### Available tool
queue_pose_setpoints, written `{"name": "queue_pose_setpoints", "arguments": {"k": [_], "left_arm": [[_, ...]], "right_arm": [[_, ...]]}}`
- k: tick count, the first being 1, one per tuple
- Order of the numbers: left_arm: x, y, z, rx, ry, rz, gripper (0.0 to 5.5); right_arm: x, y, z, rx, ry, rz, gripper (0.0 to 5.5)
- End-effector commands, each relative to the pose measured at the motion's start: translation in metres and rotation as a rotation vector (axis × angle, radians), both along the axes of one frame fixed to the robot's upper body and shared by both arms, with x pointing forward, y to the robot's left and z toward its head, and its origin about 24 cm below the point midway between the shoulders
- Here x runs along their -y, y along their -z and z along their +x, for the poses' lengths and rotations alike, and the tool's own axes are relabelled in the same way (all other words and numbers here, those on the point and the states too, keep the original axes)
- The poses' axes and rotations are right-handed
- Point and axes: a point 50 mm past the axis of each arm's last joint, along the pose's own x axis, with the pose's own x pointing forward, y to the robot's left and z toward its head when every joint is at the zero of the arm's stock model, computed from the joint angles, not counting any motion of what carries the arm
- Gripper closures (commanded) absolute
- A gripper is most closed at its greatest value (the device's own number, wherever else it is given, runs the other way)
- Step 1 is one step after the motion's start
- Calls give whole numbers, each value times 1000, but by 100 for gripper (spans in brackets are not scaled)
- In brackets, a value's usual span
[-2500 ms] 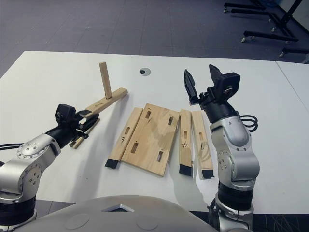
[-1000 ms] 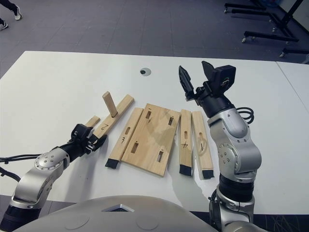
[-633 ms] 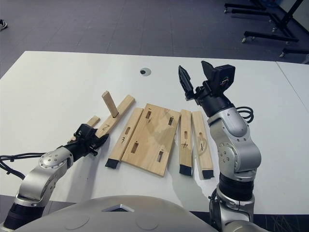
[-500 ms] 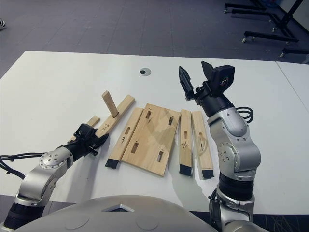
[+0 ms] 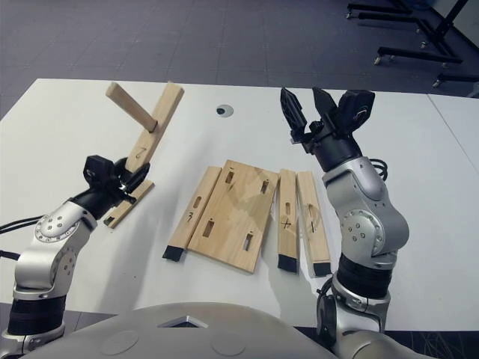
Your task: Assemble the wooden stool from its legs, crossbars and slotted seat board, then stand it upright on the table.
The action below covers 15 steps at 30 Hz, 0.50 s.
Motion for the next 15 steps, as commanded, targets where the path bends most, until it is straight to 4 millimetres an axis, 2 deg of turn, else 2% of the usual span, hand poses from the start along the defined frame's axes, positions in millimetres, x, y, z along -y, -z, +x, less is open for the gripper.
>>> {"name": "queue_pose_setpoints", "arguments": {"k": [1,3,5,7,10,15], "left_arm": [[21,-34,8,173,133,-37,349],[29,-44,7,219,216,-24,349],[36,-53,5,215,302,-120,349],[40,-56,2,139,372,-294,349],[52,-59,-8,-4,515,-556,349],[60,-63,-22,-178,708,-819,349]], "right_arm": [[-19,-5,2,-116,-154,229,161],[-27,-8,3,-154,-204,299,161],[-31,-12,4,-166,-241,340,161],[-32,-16,3,-137,-273,335,161],[-30,-25,-8,-11,-413,330,161],[-28,-26,-18,77,-600,403,161]]}}
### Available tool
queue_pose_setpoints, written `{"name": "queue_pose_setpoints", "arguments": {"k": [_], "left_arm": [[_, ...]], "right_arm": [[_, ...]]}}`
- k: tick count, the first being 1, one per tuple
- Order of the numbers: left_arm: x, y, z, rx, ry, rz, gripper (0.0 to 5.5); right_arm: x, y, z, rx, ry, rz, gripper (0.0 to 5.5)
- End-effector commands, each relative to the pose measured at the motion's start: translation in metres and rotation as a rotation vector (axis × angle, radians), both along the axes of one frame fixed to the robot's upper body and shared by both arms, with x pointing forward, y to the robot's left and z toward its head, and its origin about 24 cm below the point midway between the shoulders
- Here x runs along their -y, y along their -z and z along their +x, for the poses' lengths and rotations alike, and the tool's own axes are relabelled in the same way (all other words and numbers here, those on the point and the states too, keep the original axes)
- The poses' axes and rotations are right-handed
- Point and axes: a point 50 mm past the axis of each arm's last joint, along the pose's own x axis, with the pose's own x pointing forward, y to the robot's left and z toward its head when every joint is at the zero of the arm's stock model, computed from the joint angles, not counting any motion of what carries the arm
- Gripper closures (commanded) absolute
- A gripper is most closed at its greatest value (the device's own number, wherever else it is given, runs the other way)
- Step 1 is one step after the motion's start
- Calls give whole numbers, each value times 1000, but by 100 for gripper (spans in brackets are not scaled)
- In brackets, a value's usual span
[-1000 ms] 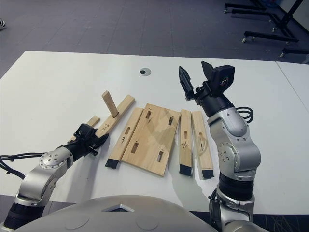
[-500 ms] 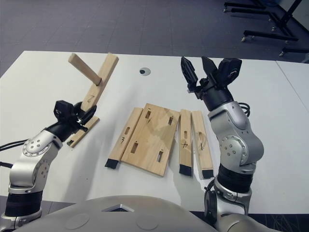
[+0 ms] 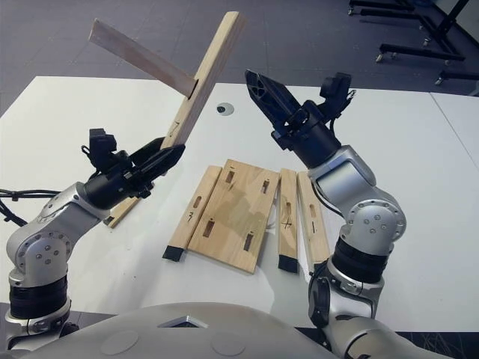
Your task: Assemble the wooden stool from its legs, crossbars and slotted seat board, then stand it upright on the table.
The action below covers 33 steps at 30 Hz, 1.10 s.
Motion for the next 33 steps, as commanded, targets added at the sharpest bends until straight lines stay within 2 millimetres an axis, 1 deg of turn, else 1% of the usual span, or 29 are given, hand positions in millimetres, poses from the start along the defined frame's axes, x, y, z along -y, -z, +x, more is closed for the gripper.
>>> {"name": "queue_pose_setpoints", "arguments": {"k": [1,3,5,11,14,16,21,23,27,29,33], "left_arm": [[5,-11,-12,-73,203,-145,349],[5,-15,-15,-90,272,-174,349],[3,-17,-16,-106,305,-193,349],[4,-9,-17,-148,323,-162,349],[2,-3,-16,-173,316,-158,349],[2,0,-16,-183,315,-152,349],[6,-1,-19,-180,347,-147,349],[8,2,-23,-185,373,-126,349],[7,4,-23,-188,377,-123,349],[4,3,-24,-182,377,-126,349],[3,4,-24,-180,378,-121,349]], "right_arm": [[0,3,-6,25,-132,89,161],[-7,6,-6,25,-184,96,161],[-11,10,-4,5,-208,104,161],[-22,11,-9,-21,-320,123,161],[-21,8,-11,-19,-362,176,161],[-20,7,-11,-20,-369,195,161],[-21,7,-6,-31,-355,206,161],[-23,7,-5,-29,-354,217,161],[-24,6,-3,-21,-346,244,161],[-24,7,-5,-17,-360,256,185],[-23,6,-9,-6,-395,280,256]]}}
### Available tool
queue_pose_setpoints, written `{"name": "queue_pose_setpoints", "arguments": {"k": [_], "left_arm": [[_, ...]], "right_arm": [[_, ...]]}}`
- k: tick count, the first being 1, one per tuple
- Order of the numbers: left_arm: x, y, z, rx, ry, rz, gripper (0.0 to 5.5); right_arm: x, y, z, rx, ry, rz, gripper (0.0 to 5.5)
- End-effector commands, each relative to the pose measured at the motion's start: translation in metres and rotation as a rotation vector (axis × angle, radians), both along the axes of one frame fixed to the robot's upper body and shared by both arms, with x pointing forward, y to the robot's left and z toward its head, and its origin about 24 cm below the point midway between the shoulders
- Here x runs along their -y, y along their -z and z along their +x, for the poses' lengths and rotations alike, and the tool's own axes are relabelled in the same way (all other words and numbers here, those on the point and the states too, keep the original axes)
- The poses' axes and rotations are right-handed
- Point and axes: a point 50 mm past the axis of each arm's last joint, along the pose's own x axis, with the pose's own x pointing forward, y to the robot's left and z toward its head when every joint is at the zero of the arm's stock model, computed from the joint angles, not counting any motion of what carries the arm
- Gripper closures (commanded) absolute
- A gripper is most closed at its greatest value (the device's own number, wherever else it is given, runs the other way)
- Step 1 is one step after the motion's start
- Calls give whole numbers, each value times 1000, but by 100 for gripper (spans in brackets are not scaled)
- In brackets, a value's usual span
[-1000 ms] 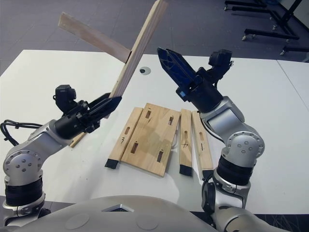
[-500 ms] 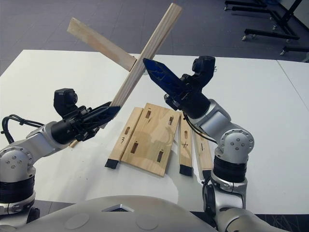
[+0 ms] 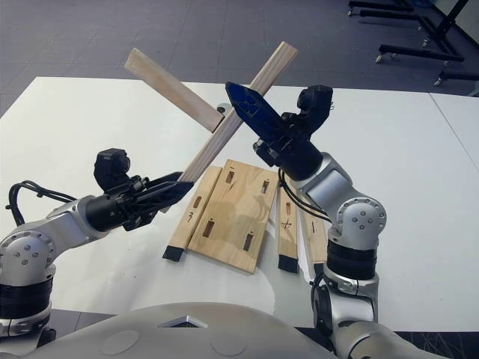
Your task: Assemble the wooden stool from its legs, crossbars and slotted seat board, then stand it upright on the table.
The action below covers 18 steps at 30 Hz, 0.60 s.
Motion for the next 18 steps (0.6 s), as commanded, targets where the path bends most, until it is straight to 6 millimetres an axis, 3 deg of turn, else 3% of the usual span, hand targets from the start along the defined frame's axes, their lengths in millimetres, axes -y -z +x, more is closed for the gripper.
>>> {"name": "queue_pose_setpoints", "arguments": {"k": [1,5,10,15,18], "left_arm": [[-1,-1,-1,9,3,12,349],[-2,-4,-3,26,15,-20,349],[-3,-2,-3,34,10,-25,349],[-1,0,-2,45,-9,10,349],[-2,-1,-3,58,-16,-13,274]], "right_arm": [[0,-4,-3,23,-27,21,273],[-1,-4,-6,30,-54,27,340],[0,-4,-9,53,-62,37,340],[9,-13,-14,182,5,63,340],[11,-14,-14,217,29,58,340]]}}
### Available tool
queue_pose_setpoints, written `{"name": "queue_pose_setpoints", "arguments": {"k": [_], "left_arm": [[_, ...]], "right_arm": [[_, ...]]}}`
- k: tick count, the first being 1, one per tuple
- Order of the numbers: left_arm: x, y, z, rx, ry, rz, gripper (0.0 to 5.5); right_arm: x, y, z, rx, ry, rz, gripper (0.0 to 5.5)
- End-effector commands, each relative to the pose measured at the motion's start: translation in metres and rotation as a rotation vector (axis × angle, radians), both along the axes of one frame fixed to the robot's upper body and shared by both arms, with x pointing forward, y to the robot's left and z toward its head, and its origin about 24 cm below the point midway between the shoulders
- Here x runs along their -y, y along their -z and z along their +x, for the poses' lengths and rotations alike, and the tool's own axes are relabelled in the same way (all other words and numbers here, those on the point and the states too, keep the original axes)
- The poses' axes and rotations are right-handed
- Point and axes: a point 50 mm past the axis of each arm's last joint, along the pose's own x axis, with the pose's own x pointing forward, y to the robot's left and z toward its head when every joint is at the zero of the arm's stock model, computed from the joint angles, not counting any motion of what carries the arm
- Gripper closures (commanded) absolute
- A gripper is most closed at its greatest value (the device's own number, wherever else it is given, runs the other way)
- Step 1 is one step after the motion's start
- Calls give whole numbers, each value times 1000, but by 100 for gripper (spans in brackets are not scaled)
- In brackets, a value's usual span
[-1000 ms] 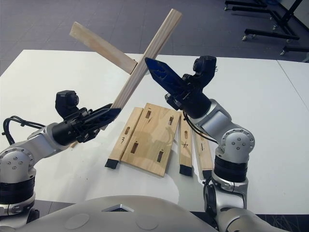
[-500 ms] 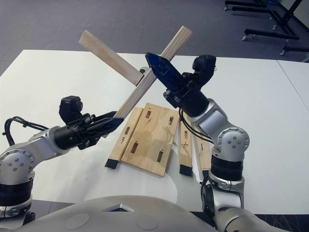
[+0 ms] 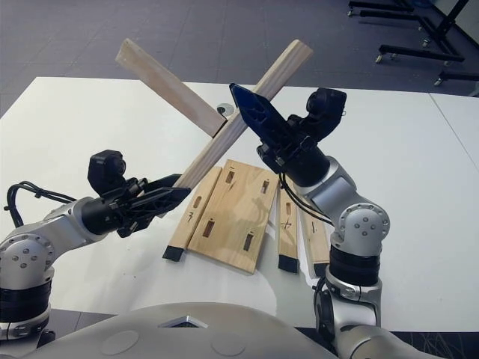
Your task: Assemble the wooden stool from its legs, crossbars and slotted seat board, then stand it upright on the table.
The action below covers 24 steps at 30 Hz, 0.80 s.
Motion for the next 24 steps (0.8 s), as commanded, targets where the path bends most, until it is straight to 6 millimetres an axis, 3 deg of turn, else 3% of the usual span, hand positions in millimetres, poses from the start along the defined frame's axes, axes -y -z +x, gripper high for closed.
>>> {"name": "queue_pose_setpoints", "arguments": {"k": [1,6,11,14,17,24], "left_arm": [[-5,-1,1,11,-44,-21,261],[-11,-4,3,30,-82,-44,188],[-24,3,8,2,-231,1,166],[-16,1,-2,12,-230,4,166],[-10,6,-5,6,-241,50,166],[-11,8,-6,2,-206,106,166]], "right_arm": [[7,-9,-2,84,51,26,340],[21,-13,4,117,167,0,340],[69,-23,15,282,429,-317,341],[89,-26,24,305,417,-451,341],[89,-7,38,361,472,-624,341],[82,39,31,444,450,-755,341]]}}
